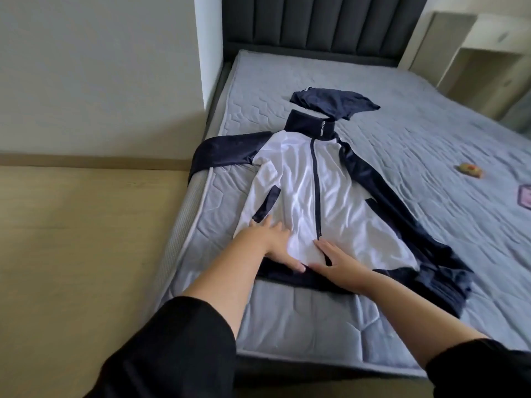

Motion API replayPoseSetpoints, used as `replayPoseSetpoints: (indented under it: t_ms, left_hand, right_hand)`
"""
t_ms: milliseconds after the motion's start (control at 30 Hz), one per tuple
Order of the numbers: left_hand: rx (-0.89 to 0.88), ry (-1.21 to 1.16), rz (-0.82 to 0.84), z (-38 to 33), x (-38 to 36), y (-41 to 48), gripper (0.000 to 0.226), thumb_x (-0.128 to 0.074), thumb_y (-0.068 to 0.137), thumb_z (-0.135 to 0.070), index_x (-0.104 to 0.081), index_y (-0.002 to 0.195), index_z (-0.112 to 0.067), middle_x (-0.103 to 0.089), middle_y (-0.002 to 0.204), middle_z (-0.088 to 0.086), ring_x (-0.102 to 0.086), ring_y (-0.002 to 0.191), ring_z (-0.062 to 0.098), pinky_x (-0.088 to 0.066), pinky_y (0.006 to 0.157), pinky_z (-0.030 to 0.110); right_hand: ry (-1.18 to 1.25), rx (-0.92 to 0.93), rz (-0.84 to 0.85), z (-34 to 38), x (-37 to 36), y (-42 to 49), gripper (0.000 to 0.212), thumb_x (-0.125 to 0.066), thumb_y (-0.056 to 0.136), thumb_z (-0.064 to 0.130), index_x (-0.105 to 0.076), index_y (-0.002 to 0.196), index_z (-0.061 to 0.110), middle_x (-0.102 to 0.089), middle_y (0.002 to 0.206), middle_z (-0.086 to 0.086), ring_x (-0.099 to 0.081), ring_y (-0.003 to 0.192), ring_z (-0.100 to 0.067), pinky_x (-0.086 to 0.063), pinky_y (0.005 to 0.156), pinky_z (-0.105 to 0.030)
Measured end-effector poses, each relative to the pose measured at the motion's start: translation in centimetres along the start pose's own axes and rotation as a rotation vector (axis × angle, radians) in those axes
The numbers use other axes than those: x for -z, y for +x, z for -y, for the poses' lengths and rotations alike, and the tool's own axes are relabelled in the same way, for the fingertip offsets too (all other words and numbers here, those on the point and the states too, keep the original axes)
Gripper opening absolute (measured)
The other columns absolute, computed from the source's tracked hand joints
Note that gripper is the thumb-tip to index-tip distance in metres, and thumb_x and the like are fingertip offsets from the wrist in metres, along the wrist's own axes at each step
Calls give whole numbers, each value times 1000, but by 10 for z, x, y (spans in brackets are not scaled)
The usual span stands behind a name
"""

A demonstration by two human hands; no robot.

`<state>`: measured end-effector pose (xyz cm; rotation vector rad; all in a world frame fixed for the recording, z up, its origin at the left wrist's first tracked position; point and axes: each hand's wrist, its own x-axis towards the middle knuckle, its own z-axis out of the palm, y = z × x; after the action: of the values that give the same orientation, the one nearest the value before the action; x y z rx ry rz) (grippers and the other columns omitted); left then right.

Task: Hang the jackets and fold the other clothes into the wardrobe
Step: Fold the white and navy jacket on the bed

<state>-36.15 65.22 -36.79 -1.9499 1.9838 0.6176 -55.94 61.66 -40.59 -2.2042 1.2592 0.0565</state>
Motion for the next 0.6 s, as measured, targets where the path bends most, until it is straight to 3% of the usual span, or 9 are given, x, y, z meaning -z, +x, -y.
replayPoseSetpoints:
  t_ms: [100, 167, 233, 300, 333, 400, 500, 533, 600]
  left_hand:
    - [-45, 135, 98, -7, -11, -10, 132, -71, 56, -74, 10, 150, -31, 5, 159, -7, 8, 146, 24, -14, 114, 58]
    - [-67, 121, 56, -11, -20, -15, 119, -74, 67, -51, 9, 150, -32, 2, 159, -4, 1, 146, 23, -27, 111, 54]
    - [-77, 95, -98, -12, -24, -24, 94, -64, 78, -25, -6, 151, -31, -24, 152, 2, -25, 138, 25, -40, 97, 40]
    - [-30, 137, -269, -15, -22, -33, 69, -52, 83, -7, -29, 145, -27, -53, 125, 6, -50, 114, 27, -40, 75, 32]
    - [16, 178, -326, -18, -18, -37, 57, -48, 85, -3, -41, 137, -24, -59, 115, 5, -55, 106, 27, -40, 72, 31]
    - [123, 266, -351, -25, -4, -41, 35, -44, 88, -1, -58, 117, -17, -64, 110, 3, -58, 104, 24, -41, 73, 30]
    - [238, 345, -201, -25, 14, -50, 30, -41, 92, -4, -61, 110, -16, -63, 107, -2, -57, 107, 19, -35, 70, 24]
    - [266, 344, -85, -23, 17, -52, 28, -43, 91, -6, -61, 111, -16, -61, 104, -2, -57, 106, 20, -38, 72, 24]
    - [309, 337, 208, -24, 21, -58, 23, -50, 90, -14, -59, 112, -12, -56, 105, 2, -57, 110, 26, -47, 88, 32]
  right_hand:
    - [-223, 63, 116, -12, 9, -21, 102, -59, 72, 67, -7, 153, 31, -3, 160, 10, -3, 147, -9, -8, 119, -33]
    - [-375, 129, 70, -14, 9, -29, 104, -59, 68, 62, -6, 152, 32, -5, 160, 9, -5, 147, -12, -9, 119, -33]
    - [-439, 148, -18, -10, 8, -34, 91, -59, 74, 46, -15, 151, 29, -18, 158, 6, -17, 144, -16, -15, 116, -33]
    - [-605, 160, -172, -4, 7, -36, 57, -54, 83, 26, -39, 138, 22, -45, 139, -1, -41, 129, -23, -28, 107, -32]
    - [-698, 145, -246, 0, 8, -35, 39, -50, 86, 17, -49, 125, 19, -54, 124, -3, -50, 117, -25, -34, 98, -32]
    - [-742, 52, -355, 10, 16, -35, 24, -46, 87, 5, -57, 104, 16, -60, 105, -4, -57, 99, -25, -40, 77, -32]
    - [-708, 66, -437, 23, 28, -33, 19, -46, 85, 3, -60, 92, 14, -61, 94, -4, -58, 87, -25, -34, 62, -32]
    - [-687, 87, -384, 27, 29, -34, 18, -47, 84, 5, -60, 90, 15, -61, 92, -4, -58, 86, -26, -35, 62, -32]
    - [-542, 109, -65, 27, 28, -37, 13, -52, 81, 11, -62, 85, 19, -61, 90, -2, -59, 86, -25, -41, 65, -31]
